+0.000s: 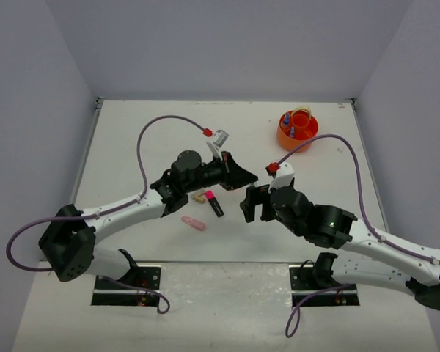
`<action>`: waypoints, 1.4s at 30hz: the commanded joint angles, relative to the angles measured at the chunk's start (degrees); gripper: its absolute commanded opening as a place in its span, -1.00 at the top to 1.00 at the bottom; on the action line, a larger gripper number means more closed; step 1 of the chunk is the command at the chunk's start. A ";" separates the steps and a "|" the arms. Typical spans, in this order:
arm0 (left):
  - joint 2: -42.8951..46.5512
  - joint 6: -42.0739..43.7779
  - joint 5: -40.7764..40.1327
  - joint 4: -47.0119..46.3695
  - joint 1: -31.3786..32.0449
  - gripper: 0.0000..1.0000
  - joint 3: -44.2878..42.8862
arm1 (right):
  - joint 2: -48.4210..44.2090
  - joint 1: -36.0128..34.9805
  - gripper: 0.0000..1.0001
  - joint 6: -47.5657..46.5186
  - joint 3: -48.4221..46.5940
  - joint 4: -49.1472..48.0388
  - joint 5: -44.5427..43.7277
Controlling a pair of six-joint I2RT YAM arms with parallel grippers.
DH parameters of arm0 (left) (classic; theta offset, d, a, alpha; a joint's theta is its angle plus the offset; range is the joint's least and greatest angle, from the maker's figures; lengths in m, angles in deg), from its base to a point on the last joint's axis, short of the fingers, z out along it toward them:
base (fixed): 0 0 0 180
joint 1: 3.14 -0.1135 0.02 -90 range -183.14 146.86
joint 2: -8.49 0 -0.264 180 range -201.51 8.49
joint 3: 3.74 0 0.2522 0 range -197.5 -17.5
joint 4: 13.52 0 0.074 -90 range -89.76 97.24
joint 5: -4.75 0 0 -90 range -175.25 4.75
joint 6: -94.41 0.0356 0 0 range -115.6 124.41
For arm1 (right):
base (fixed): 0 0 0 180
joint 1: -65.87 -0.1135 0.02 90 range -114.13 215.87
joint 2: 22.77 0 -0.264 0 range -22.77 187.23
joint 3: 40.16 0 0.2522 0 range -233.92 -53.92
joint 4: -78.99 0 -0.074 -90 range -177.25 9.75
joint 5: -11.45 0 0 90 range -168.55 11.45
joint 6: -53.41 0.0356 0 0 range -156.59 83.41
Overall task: Sort the stationery into containers
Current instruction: Place the stationery in the storage box.
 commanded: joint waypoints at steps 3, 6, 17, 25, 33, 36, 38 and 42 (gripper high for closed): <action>-18.08 25.67 -8.72 14.43 -0.20 1.00 -29.00 | -6.06 -0.17 -0.98 19.25 -8.36 28.09 -21.31; -29.10 31.31 -10.14 17.03 -1.38 1.00 -42.42 | -8.90 -0.16 -0.98 25.77 -11.26 38.25 -25.20; -58.04 36.49 -13.55 4.97 -1.51 1.00 -74.03 | -20.79 -0.17 -0.98 27.46 -12.62 43.67 -24.01; -65.79 37.39 -16.75 -3.98 -1.32 1.00 -81.17 | -21.22 -0.17 -0.97 23.42 -12.84 40.69 -19.09; -70.86 35.48 -17.51 -8.68 -1.29 1.00 -84.37 | -26.31 -0.17 -0.97 21.26 -9.87 38.12 -17.50; -73.00 35.06 -16.81 -9.66 -1.29 1.00 -85.19 | -27.15 -0.17 -0.97 21.13 -9.87 38.32 -16.84; -73.85 34.49 -15.82 -10.81 -1.29 1.00 -84.91 | -27.80 -0.10 -0.97 20.70 -9.45 37.82 -16.21; -75.34 34.83 -11.62 -13.25 -1.29 1.00 -84.96 | -28.14 -0.15 -0.98 19.72 -8.73 36.68 -15.02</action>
